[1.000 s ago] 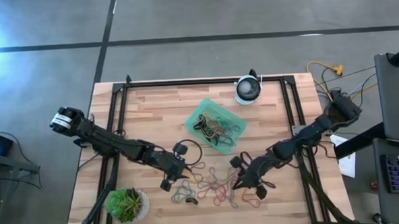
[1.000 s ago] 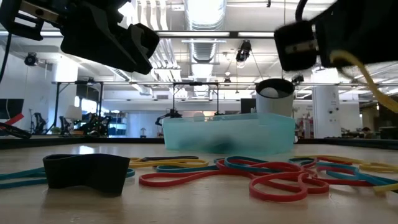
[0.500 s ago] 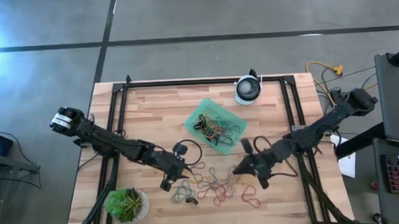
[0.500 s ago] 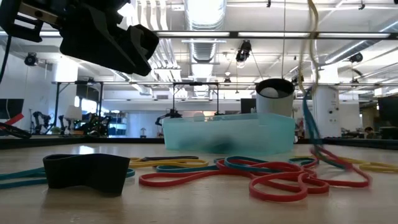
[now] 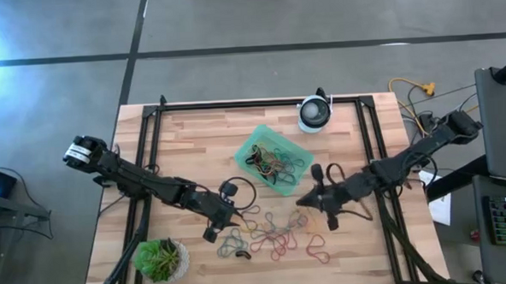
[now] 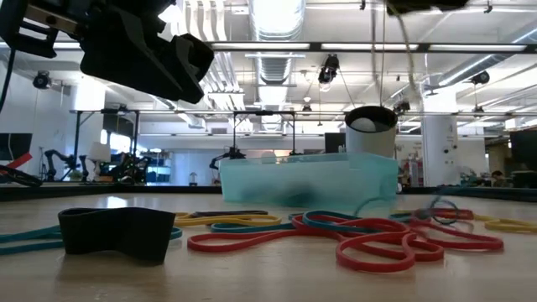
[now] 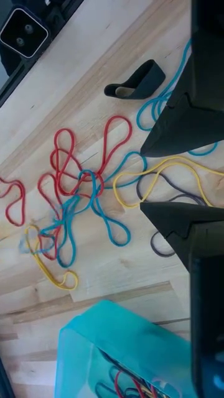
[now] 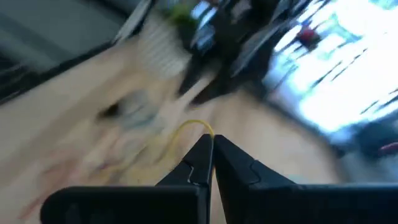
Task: Pick and place rubber bands into bin
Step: Put the yellow rubber band into the blue bin
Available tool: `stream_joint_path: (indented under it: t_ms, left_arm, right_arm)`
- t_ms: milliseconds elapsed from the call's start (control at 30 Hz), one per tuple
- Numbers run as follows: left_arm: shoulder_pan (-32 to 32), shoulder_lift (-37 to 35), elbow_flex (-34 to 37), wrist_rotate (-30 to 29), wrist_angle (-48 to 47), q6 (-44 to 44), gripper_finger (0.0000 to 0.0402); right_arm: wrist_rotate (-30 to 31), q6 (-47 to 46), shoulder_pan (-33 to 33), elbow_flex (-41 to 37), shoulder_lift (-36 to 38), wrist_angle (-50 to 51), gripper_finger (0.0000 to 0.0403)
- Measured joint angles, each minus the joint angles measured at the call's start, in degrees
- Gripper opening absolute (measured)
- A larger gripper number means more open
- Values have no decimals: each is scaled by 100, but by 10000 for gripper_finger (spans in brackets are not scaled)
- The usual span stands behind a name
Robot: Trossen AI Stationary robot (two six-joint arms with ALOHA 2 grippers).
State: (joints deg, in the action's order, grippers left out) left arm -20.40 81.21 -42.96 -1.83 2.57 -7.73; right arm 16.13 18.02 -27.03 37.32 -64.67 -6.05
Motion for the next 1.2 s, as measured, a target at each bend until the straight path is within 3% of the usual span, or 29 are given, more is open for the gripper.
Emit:
stream_joint_path:
  t_ms: [67, 233, 633, 1033, 1200]
  left_arm:
    - [4, 0, 10, 0, 12, -2, 112]
    - [4, 0, 16, -9, 93, -8, 112]
    - [4, 0, 24, -13, 148, -11, 112]
    - [4, 0, 24, -15, 149, -13, 112]
    - [4, 0, 24, -16, 158, -13, 112]
  right_arm:
    - [-326, -118, -33, 48, -95, 327, 9]
    - [54, 34, -76, 164, -201, 249, 9]
    - [66, 1268, 43, 258, -218, -736, 9]
    - [97, 1017, 1405, 219, -312, -793, 9]
    - [-208, 794, 2086, 216, -702, -896, 9]
